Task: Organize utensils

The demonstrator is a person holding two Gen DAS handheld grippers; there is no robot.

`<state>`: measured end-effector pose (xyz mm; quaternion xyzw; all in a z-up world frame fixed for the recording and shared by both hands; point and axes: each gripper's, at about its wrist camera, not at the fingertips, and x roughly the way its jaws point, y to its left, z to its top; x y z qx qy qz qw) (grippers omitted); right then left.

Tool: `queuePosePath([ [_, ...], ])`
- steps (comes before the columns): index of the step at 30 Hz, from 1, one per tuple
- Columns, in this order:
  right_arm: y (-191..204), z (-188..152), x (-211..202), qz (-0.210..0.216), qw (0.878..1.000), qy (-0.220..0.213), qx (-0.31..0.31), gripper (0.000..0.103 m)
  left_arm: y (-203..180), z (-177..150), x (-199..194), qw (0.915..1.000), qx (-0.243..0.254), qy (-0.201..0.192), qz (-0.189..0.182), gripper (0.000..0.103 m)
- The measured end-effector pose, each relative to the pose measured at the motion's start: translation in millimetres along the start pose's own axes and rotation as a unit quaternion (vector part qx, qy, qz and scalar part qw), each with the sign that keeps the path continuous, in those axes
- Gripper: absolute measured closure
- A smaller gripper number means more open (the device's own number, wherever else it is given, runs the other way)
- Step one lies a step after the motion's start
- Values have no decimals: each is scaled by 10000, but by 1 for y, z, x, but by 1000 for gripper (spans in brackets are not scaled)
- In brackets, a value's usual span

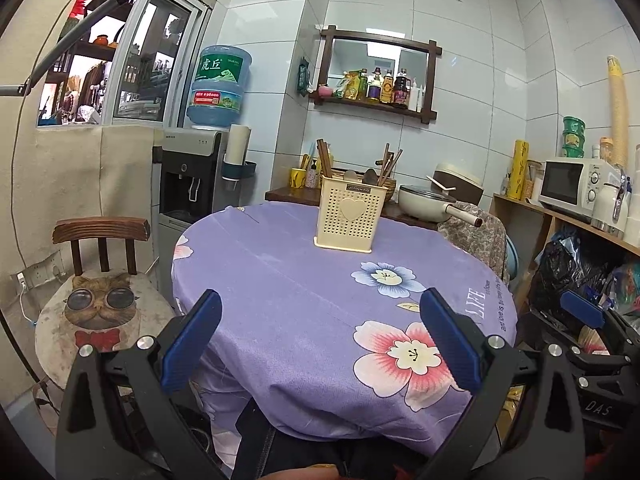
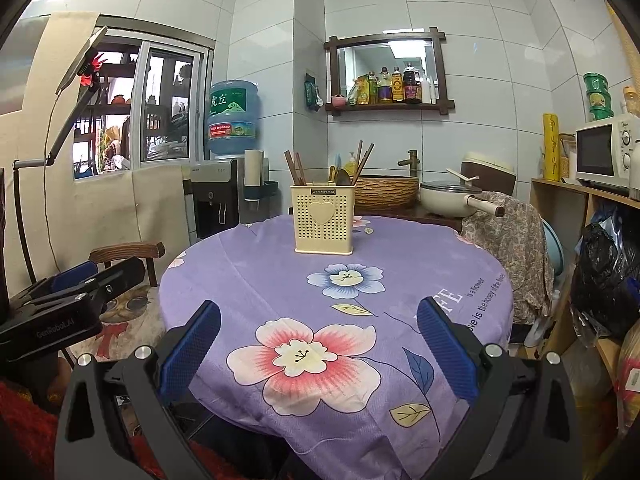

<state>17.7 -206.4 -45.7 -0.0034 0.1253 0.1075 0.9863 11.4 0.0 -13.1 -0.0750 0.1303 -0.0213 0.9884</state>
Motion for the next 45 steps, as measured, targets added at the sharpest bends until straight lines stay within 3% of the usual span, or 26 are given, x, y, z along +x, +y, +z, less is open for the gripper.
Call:
queuePosePath([
  [45, -2, -6, 4, 51, 9999, 98, -16, 6, 4, -4, 9, 9997, 87, 212, 13, 6],
])
